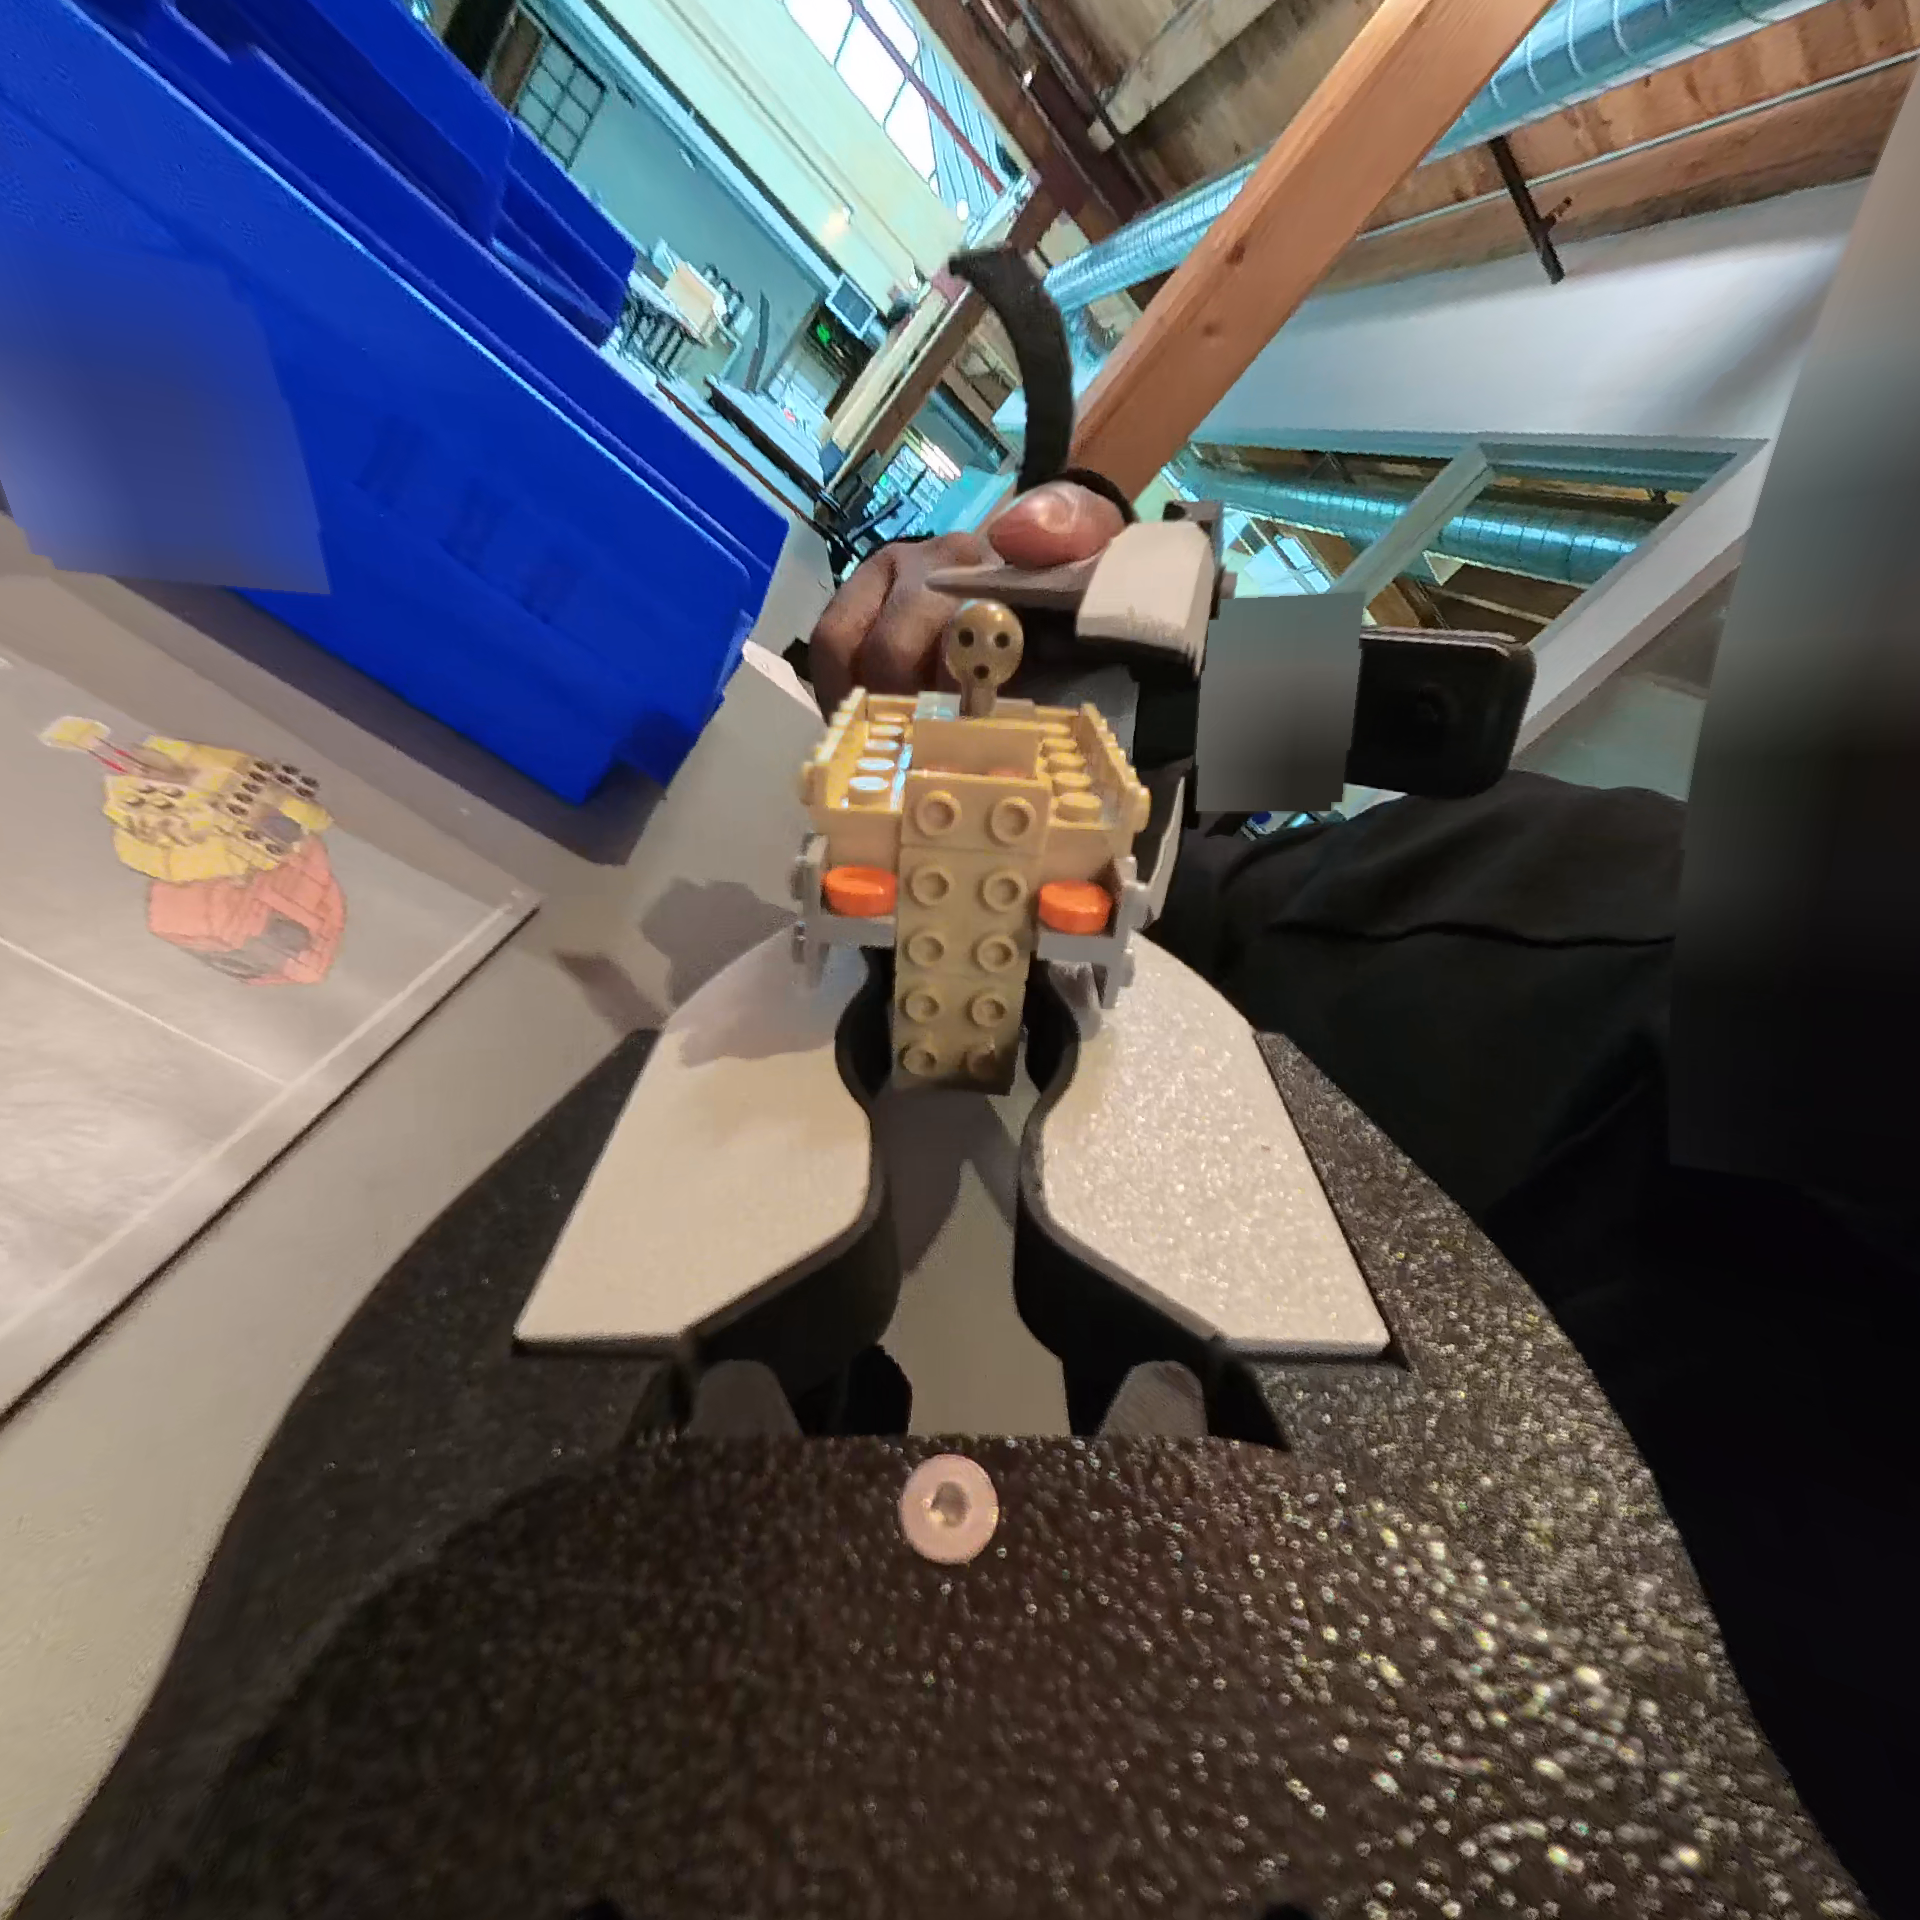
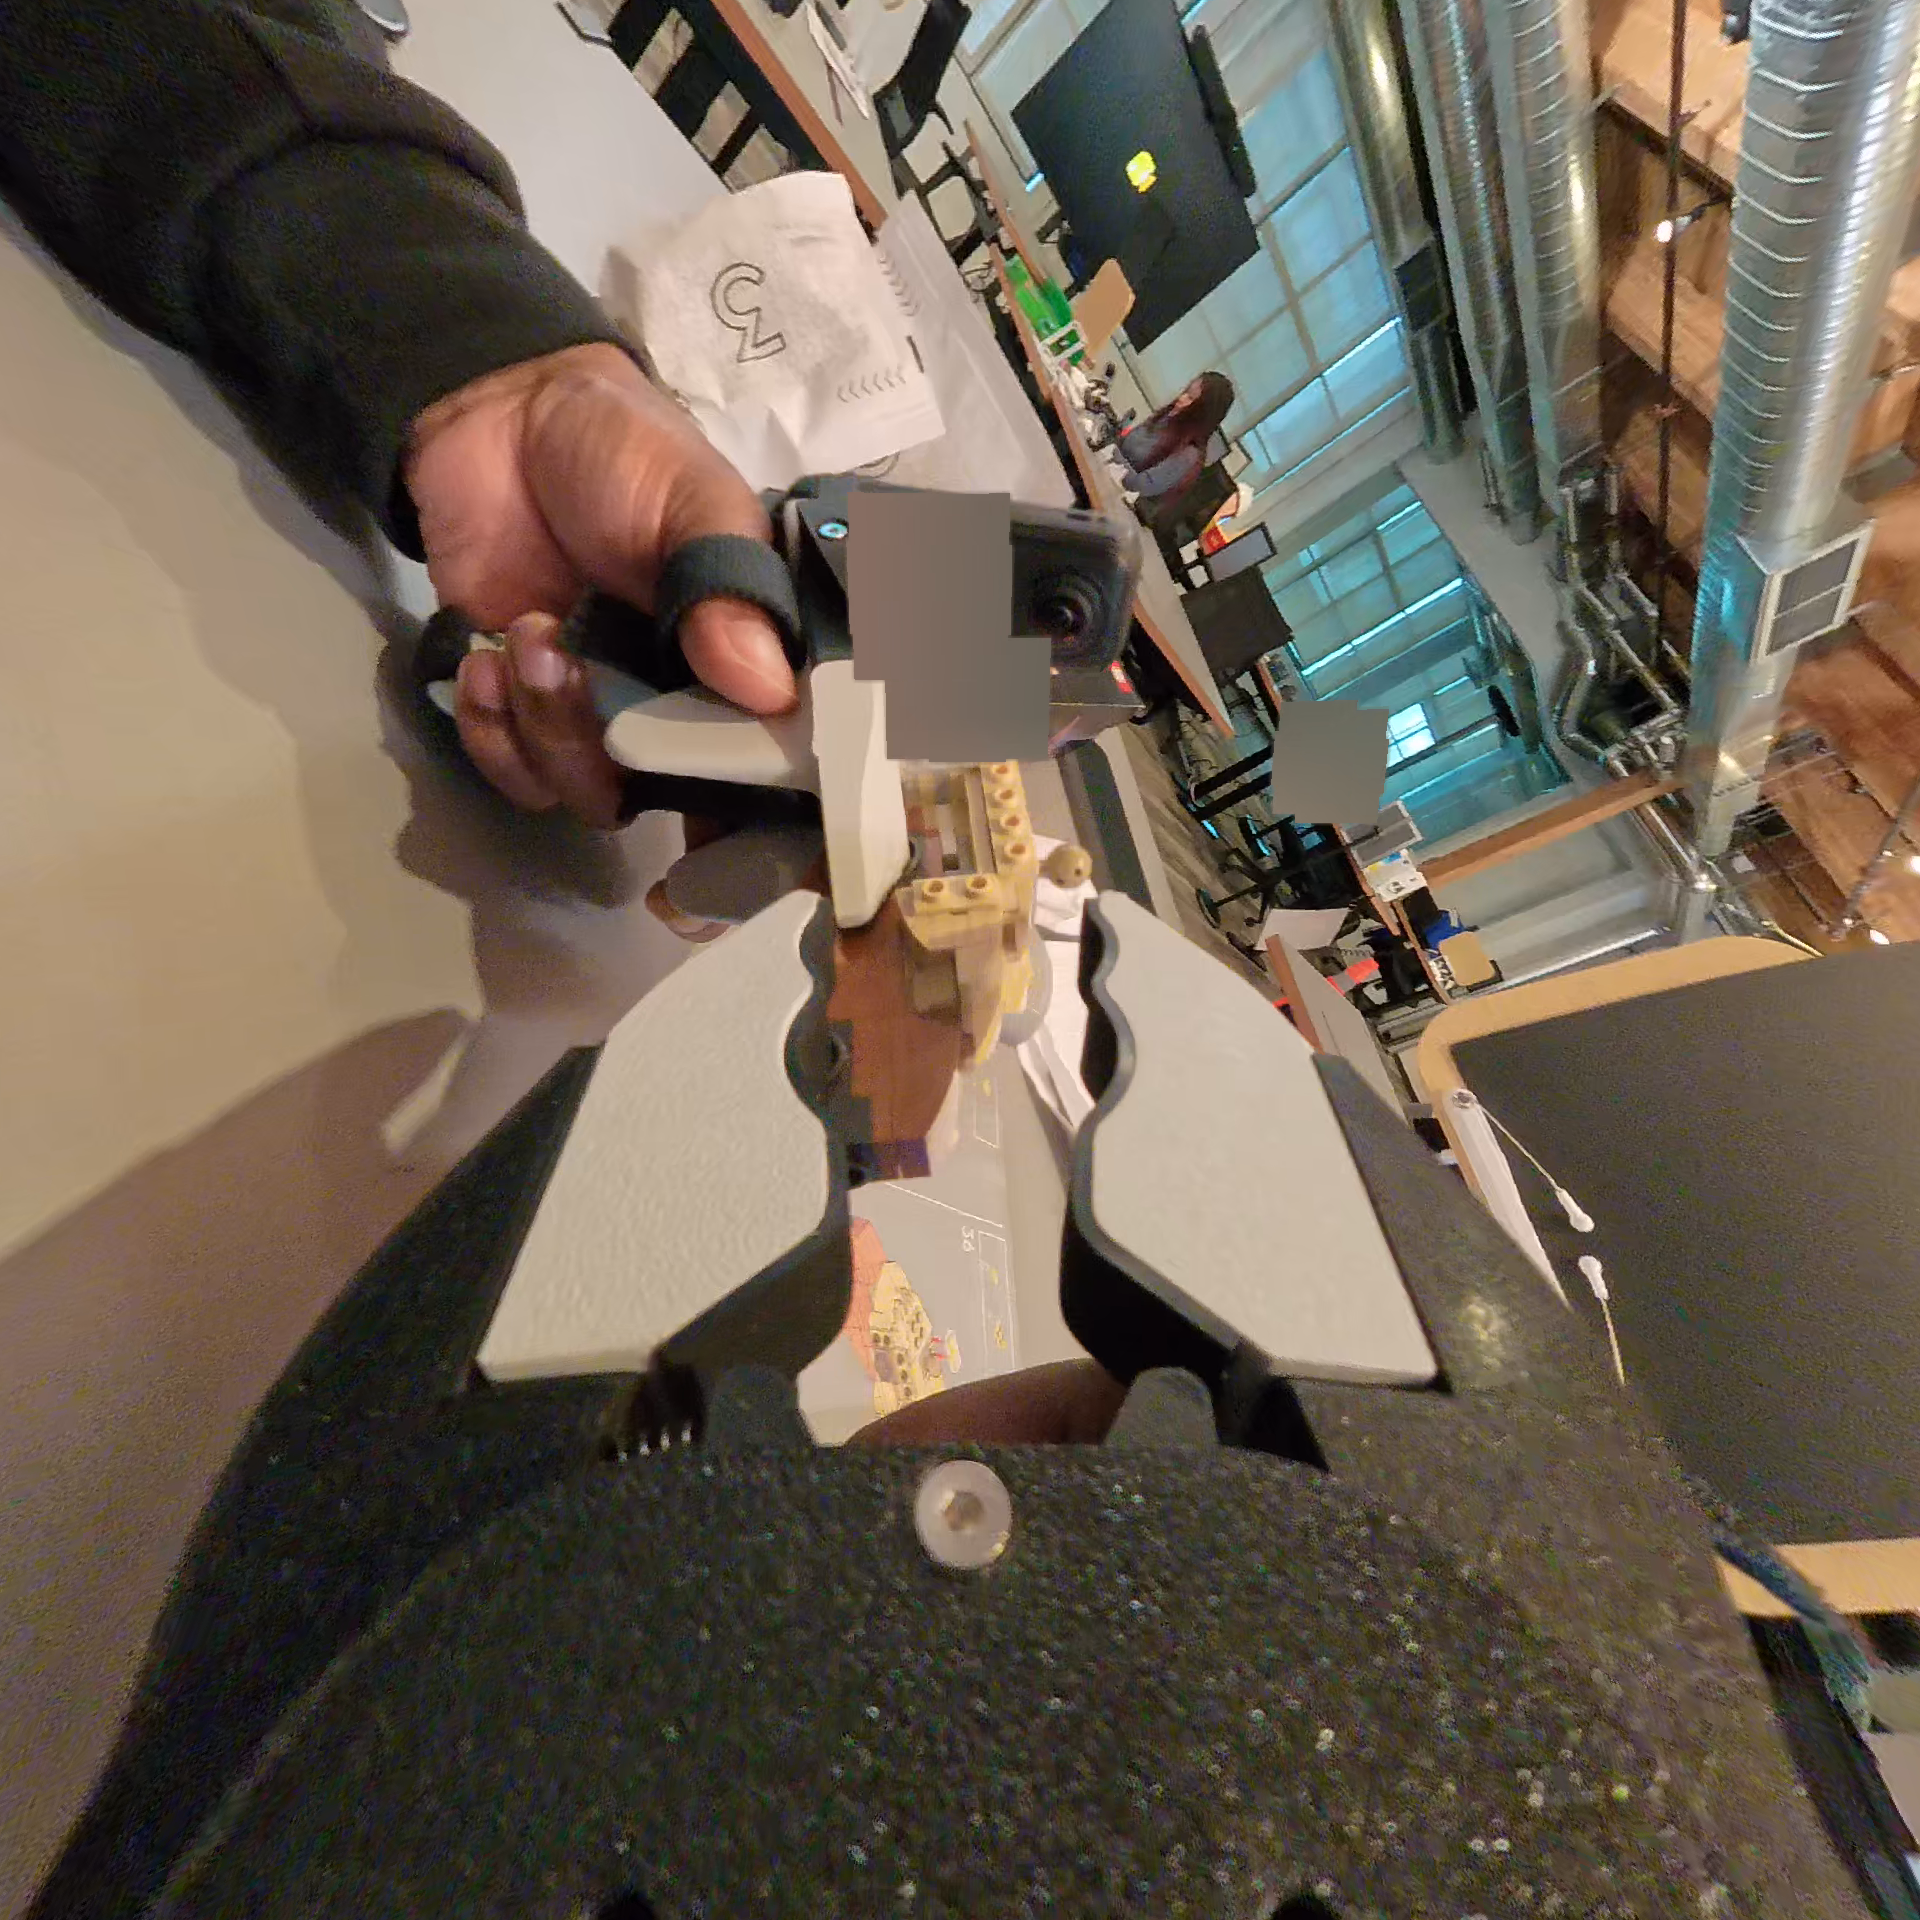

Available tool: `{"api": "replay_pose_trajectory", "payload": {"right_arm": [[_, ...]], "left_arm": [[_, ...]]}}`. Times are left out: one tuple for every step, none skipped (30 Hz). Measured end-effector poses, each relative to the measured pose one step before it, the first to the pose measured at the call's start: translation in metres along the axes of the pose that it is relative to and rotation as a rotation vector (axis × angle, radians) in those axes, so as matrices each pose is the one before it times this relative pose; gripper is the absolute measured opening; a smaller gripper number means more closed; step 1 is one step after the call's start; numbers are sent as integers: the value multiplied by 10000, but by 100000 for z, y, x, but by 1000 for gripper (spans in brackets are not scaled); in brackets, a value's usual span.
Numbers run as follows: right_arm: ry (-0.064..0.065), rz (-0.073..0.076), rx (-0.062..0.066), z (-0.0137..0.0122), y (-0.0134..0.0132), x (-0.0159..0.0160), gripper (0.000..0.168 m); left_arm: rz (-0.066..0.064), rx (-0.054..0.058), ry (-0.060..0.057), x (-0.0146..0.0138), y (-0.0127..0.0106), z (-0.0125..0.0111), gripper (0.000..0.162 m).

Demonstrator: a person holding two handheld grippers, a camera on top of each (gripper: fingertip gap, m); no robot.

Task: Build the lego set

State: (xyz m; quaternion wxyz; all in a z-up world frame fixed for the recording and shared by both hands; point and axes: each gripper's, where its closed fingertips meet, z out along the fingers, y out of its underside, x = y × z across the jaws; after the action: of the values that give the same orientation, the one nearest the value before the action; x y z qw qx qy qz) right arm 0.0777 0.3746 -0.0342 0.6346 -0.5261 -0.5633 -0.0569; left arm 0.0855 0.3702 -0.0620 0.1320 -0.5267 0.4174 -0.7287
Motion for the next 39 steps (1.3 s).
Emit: {"api": "replay_pose_trajectory", "payload": {"right_arm": [[-123,-39,2,-31,-17,-190,45],[-73,-43,-12,-26,10,-112,45],[-25,-30,-54,-13,84,-19,44],[-75,-28,-49,-10,89,-77,44],[-94,-12,-37,-35,96,-105,44],[-120,0,-1,-45,55,-141,44],[-157,20,-19,-48,70,-194,43],[-175,10,-42,-33,107,-220,42],[-144,-22,-46,-27,108,-198,42],[-154,-19,-35,-27,108,-231,41],[-190,-17,5,-28,32,-295,40],[-160,-21,18,6,7,-292,38],[-102,-51,-10,29,32,-213,36],[-74,-103,30,16,-38,-211,32],[49,-89,24,-1,-44,-24,31],[18,-43,-1,-20,-6,15,28],[-9,-7,43,-63,-53,9,24],[-33,19,85,-60,-109,-28,24],[-39,30,80,-44,-107,-64,24],[-24,-37,4,0,-2,-70,24],[7,-81,-23,13,31,-78,24],[-20,1,-11,37,4,-82,24],[-17,23,37,3,-39,-54,24],[-26,-8,68,-38,-81,-58,24],[-67,12,66,-44,-80,-90,24],[-76,26,41,-43,-45,-102,24],[-34,2,28,-26,-36,-65,24],[-17,11,28,3,-23,-39,24],[6,16,13,6,-22,4,24],[50,16,-10,13,-2,77,24],[98,74,16,0,-58,161,24],[148,172,111,-14,-201,268,24],[139,204,157,-41,-280,293,24],[66,218,157,-40,-284,204,26],[100,295,165,-52,-299,274,34],[65,332,171,-87,-284,250,39],[45,314,224,-157,-333,223,40],[90,308,205,-161,-262,312,40],[115,332,110,-126,-95,365,40]], "left_arm": [[-76,-127,20,13,202,35,22],[-101,-145,28,-4,198,28,22],[-90,-120,16,-23,174,7,22],[-64,-122,13,-20,172,17,22],[-42,-130,22,18,180,19,22],[-28,-147,8,5,202,27,22],[-16,-152,4,-2,217,41,22],[6,-166,24,51,232,40,22],[21,-147,14,42,204,38,22],[15,-150,1,24,215,50,22],[17,-141,-33,-29,194,37,22],[23,-102,-1,5,138,38,22],[8,-54,29,59,79,29,22],[9,-6,-18,-21,2,-26,22],[27,-50,7,20,65,-33,22],[82,-61,-35,-16,78,-49,22],[111,-48,-19,38,56,-25,22],[112,-31,29,105,22,8,21],[102,-52,21,82,56,24,21],[37,-56,-17,-17,82,19,21],[-38,-37,2,-43,63,5,21],[-39,-45,21,-18,86,5,22],[-6,-24,39,47,35,5,21],[43,-33,31,68,50,25,21],[63,-67,17,77,100,52,21],[58,-69,-1,45,116,52,21],[19,-35,10,17,56,30,21],[-7,-18,29,39,31,2,21],[-11,13,18,4,-12,-16,21],[5,63,-4,0,-95,-34,21],[42,126,24,42,-199,-72,22],[82,230,74,136,-362,-120,21],[111,236,86,181,-377,-112,22],[152,128,27,120,-233,-39,22],[196,121,-44,43,-219,-35,22],[225,90,-33,40,-155,-54,22],[263,39,-43,36,-94,-66,22],[331,62,-91,-18,-133,-103,22],[359,38,-109,-23,-113,-122,22]]}}
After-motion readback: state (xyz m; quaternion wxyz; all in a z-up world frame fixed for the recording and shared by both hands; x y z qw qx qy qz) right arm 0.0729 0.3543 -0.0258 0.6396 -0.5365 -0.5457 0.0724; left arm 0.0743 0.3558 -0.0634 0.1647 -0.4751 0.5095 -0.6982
